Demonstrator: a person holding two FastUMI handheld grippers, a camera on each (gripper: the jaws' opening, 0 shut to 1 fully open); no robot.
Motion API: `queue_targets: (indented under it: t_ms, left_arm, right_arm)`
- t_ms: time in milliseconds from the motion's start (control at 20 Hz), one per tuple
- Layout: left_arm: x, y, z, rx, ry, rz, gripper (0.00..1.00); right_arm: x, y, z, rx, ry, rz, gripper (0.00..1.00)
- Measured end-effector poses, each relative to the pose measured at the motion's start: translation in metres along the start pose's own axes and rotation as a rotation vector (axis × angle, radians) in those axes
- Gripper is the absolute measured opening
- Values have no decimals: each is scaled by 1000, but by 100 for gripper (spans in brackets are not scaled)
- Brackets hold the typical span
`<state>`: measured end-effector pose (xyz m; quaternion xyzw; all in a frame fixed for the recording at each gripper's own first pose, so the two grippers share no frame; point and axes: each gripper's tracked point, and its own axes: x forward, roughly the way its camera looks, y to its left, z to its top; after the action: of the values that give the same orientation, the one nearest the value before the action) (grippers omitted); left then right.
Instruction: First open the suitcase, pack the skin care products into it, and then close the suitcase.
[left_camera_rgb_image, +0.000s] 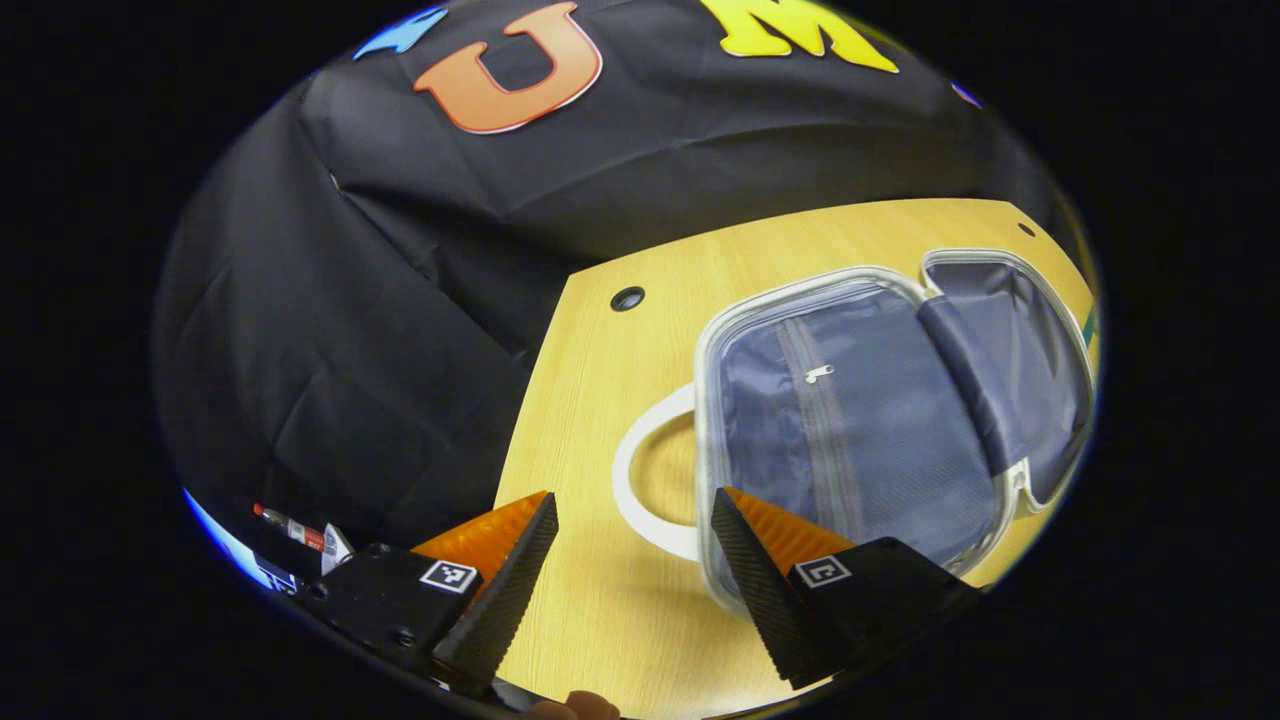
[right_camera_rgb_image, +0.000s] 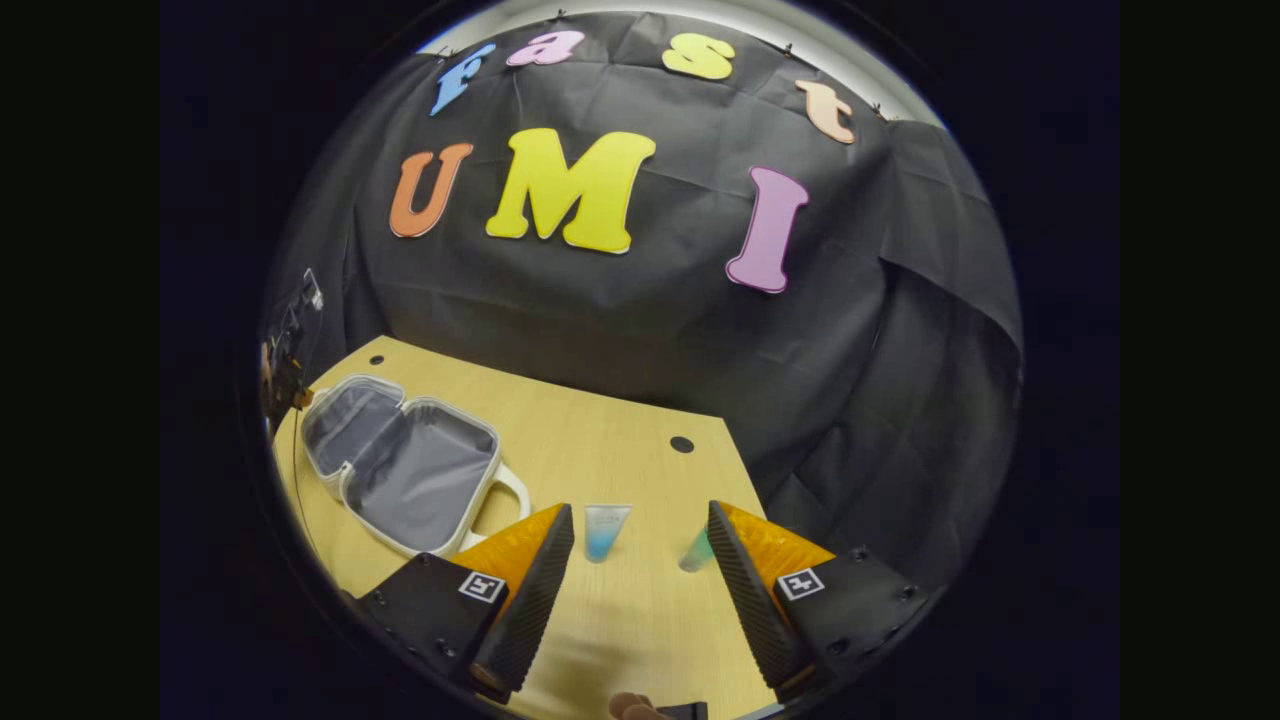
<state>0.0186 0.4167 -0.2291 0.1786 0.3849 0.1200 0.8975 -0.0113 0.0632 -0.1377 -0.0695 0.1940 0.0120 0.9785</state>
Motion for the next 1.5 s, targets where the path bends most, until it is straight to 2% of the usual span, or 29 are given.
queue_targets:
  t_ms: [150, 250, 400, 550, 800, 950, 1200, 1400, 1500]
  left_arm:
    - [-35, -36, 20, 15, -36, -18, 99]
    - [-55, -72, 34, 10, -63, -43, 99]
    - [-78, -140, 50, -16, -77, -120, 99]
    - [-97, -202, 78, 1, -127, -182, 99]
    - [-124, -319, 126, 13, -171, -354, 99]
    - [-145, -390, 128, 16, -185, -493, 99]
    - [-172, -491, 142, 138, -277, -661, 99]
    - [-161, -552, 146, 194, -308, -685, 99]
    - [-145, -565, 142, 177, -287, -690, 99]
  right_arm:
    - [-2, -11, 2, -36, -46, 23, 80]
    - [-2, -20, 0, -19, -47, 52, 80]
    - [0, -36, -5, -12, -44, 69, 80]
    - [-1, -62, -12, -10, -46, 69, 79]
    - [2, -109, -33, 36, 5, 39, 80]
    - [1, -132, -48, 40, 27, 28, 79]
    - [1, -169, -68, 24, 70, 12, 80]
    - [5, -182, -90, -4, 121, 36, 79]
    - [9, -187, -101, -34, 143, 50, 80]
